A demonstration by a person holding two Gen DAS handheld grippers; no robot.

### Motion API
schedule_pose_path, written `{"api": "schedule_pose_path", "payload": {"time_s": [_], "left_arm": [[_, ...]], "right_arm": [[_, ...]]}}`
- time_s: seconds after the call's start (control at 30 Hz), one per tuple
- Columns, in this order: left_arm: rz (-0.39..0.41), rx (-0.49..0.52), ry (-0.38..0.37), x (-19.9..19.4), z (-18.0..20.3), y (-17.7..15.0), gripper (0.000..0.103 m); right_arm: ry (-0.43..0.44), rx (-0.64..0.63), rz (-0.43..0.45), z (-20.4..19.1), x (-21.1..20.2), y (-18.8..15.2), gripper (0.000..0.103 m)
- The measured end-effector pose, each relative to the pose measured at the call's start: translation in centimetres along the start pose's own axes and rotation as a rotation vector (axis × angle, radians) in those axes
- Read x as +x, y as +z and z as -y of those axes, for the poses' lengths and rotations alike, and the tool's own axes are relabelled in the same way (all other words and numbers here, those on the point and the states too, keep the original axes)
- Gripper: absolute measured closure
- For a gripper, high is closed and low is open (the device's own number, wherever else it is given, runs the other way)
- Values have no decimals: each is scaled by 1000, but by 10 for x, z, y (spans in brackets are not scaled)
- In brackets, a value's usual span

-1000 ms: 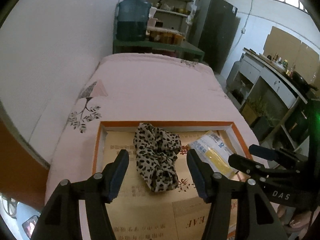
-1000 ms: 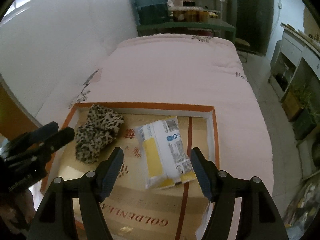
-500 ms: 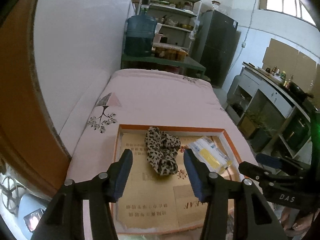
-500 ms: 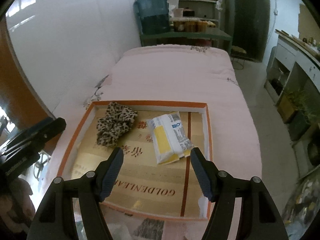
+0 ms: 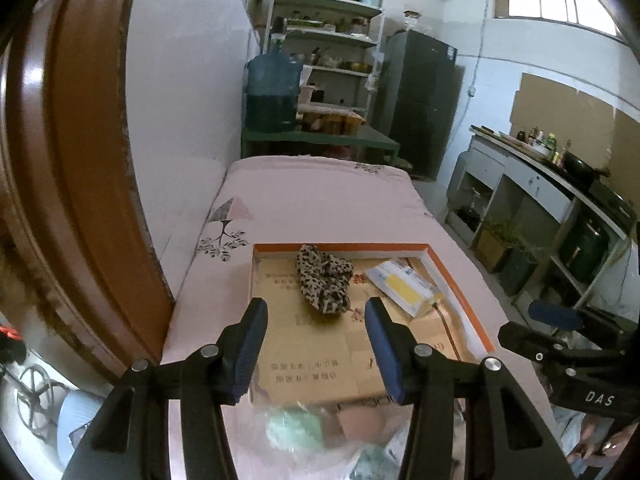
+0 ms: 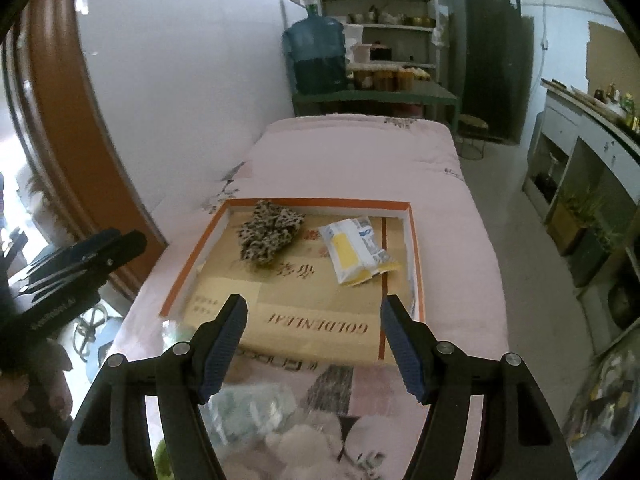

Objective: Organize soft objects
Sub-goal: 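Withdraw both grippers from the box lid back toward the remaining items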

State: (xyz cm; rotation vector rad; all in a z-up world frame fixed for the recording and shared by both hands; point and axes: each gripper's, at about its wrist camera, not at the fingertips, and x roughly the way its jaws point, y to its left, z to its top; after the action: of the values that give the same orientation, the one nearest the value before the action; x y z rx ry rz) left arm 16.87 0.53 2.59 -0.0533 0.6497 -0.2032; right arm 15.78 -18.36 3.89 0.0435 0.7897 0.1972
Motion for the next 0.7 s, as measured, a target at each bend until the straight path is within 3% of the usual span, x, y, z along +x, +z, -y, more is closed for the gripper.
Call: {"api": "schedule_pose_path", "payload": {"time_s": [0.23,0.43,0.7], "left_arm": [[46,15,-24,-38,10,-25,52],[85,27,18,-59,18,-48,52],[77,40,0,-76,34,-83,52]], "right_arm": [[-14,-24,65,-15,-37,-32,32],[-25,-36,105,-24,-58,-67,32],[-28,-59,125,-38,-76,-105,32]]}}
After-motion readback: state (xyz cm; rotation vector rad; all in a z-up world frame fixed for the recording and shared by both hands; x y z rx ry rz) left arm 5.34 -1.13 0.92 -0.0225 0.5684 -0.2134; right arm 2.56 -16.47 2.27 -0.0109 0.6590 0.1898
